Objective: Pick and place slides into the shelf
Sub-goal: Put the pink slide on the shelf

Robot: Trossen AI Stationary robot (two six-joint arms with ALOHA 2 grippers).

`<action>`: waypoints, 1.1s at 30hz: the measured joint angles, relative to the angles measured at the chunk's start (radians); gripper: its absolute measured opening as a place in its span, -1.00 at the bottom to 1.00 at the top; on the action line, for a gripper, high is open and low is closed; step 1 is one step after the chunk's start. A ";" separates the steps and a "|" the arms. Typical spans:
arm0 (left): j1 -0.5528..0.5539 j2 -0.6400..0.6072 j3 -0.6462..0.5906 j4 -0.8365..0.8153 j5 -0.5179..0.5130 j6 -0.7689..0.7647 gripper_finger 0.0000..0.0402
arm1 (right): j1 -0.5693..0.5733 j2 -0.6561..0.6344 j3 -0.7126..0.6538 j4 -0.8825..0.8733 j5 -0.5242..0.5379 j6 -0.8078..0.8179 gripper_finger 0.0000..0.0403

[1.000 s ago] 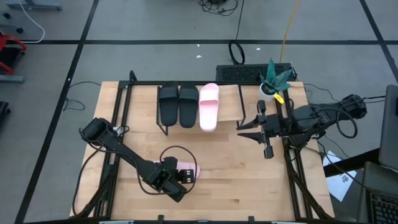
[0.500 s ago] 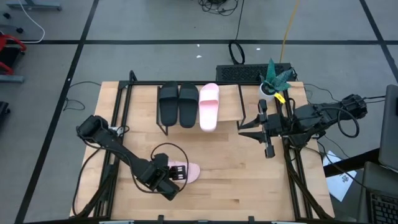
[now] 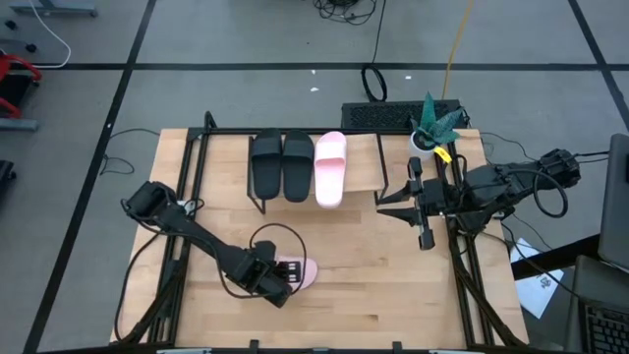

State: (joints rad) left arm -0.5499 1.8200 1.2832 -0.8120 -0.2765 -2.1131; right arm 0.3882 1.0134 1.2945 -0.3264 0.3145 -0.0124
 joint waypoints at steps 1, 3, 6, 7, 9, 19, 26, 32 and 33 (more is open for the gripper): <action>0.001 0.001 -0.015 0.024 0.007 0.000 -0.13 | 0.000 0.000 0.000 0.000 0.000 0.000 -0.66; 0.004 0.000 -0.036 0.095 0.007 -0.001 -0.13 | 0.000 0.000 0.000 0.000 0.000 0.000 -0.66; 0.006 0.000 -0.046 0.170 -0.002 0.023 -0.14 | 0.000 0.000 0.000 0.000 0.000 0.000 -0.66; 0.007 0.000 -0.046 0.199 -0.006 0.037 -0.17 | 0.000 0.000 0.000 0.000 0.000 0.000 -0.66; 0.011 0.000 -0.046 0.268 -0.014 0.082 -0.28 | 0.000 0.000 0.000 0.000 0.001 -0.001 -0.66; 0.037 0.000 -0.046 0.467 -0.205 0.250 -0.98 | 0.000 0.000 0.000 0.002 0.000 0.002 -0.66; 0.028 0.000 -0.046 0.496 -0.222 0.174 -0.97 | 0.024 0.000 0.000 -0.001 -0.001 0.002 -0.66; -0.043 0.000 -0.045 0.653 -0.347 0.139 -0.87 | 0.042 0.000 0.000 -0.009 0.000 -0.001 -0.66; -0.056 -0.001 -0.045 0.653 -0.367 0.120 -0.85 | 0.044 0.000 0.000 -0.009 0.000 -0.003 -0.66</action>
State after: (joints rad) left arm -0.6054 1.8194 1.2385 -0.1590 -0.6430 -1.9932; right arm 0.4319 1.0136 1.2942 -0.3351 0.3149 -0.0155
